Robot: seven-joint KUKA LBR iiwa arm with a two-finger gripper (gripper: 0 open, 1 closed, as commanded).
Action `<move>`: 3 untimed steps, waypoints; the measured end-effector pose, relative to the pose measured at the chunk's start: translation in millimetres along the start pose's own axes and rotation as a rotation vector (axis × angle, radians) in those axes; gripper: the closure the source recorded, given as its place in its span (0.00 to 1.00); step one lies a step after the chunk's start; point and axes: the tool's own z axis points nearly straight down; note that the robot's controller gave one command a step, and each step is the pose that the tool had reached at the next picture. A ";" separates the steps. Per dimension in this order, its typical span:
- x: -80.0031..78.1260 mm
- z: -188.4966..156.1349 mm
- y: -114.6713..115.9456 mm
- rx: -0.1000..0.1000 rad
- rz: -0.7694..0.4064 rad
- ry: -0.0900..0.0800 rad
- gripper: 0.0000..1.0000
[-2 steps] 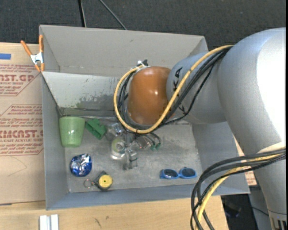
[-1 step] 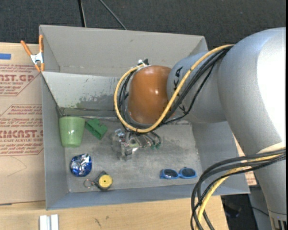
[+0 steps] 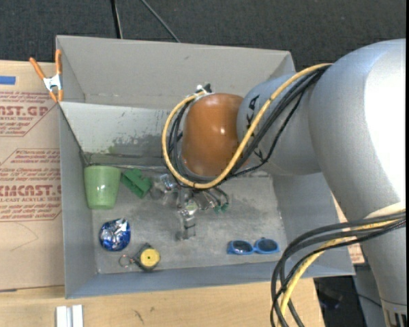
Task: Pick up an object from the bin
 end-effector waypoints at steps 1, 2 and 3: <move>15.2 0.1 95.4 -0.004 -0.042 0.002 0.00; 19.7 -0.8 136.7 0.000 0.140 -0.006 0.00; 21.5 0.4 134.0 0.004 0.141 0.001 1.00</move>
Offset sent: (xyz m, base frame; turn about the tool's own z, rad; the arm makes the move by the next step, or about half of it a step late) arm -0.0481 0.0749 0.0004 -0.0322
